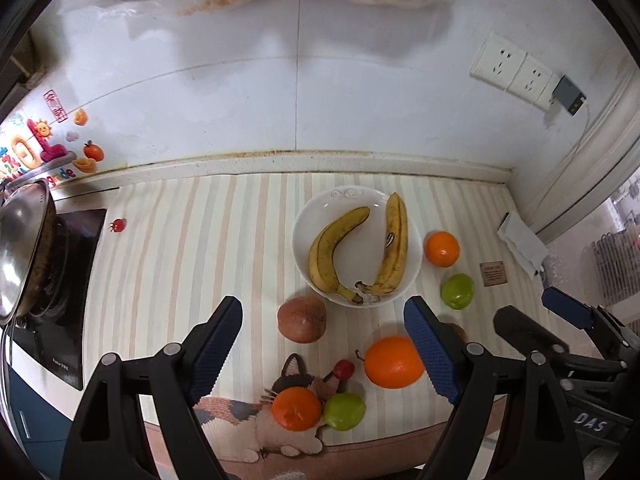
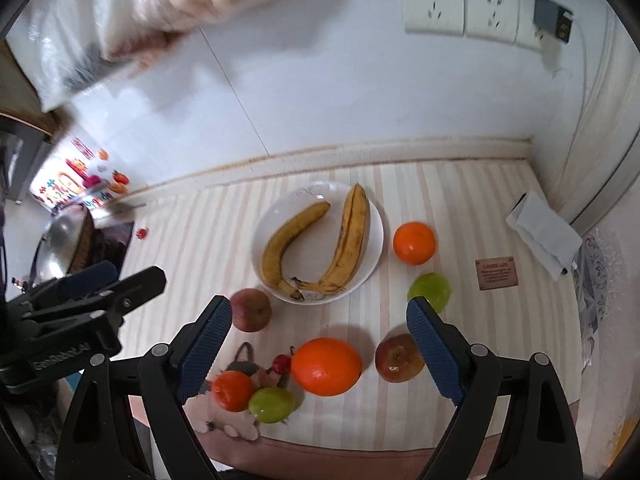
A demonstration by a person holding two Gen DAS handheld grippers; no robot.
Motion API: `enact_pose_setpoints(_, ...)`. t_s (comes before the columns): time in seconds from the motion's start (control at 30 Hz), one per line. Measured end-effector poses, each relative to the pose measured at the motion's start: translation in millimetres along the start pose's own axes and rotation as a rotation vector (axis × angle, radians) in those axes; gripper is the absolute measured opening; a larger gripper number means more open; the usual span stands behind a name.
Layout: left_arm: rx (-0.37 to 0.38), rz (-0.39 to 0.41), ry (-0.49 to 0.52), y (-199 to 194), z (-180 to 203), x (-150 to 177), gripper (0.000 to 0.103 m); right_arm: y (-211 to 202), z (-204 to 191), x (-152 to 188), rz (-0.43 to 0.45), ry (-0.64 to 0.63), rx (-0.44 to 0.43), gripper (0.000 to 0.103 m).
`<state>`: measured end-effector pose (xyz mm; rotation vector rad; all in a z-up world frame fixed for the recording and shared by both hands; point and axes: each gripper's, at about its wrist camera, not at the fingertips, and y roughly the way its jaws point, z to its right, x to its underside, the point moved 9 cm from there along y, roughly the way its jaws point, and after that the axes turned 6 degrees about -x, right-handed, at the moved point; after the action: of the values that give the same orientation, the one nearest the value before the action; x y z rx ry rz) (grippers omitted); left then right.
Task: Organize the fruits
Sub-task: 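Grasp the small orange with the left tool while the right tool grasps the large orange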
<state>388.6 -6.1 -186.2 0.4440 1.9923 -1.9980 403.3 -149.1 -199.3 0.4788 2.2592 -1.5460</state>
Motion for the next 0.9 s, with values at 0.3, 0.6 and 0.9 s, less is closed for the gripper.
enact_pose_setpoints(0.3,-0.035,-0.011,-0.016,-6,-16,30,0.083,-2,4,26,-0.057,0.058,-0.071,0.091)
enact_pose_setpoints(0.6,-0.156,-0.221,-0.113,65,-75,108,0.083,123,36,95,-0.366,0.209,-0.131,0.091)
enact_pose_setpoints(0.9,-0.172,-0.354,-0.224,100,-108,162,0.083,192,40,119,-0.456,0.110,0.029,0.093)
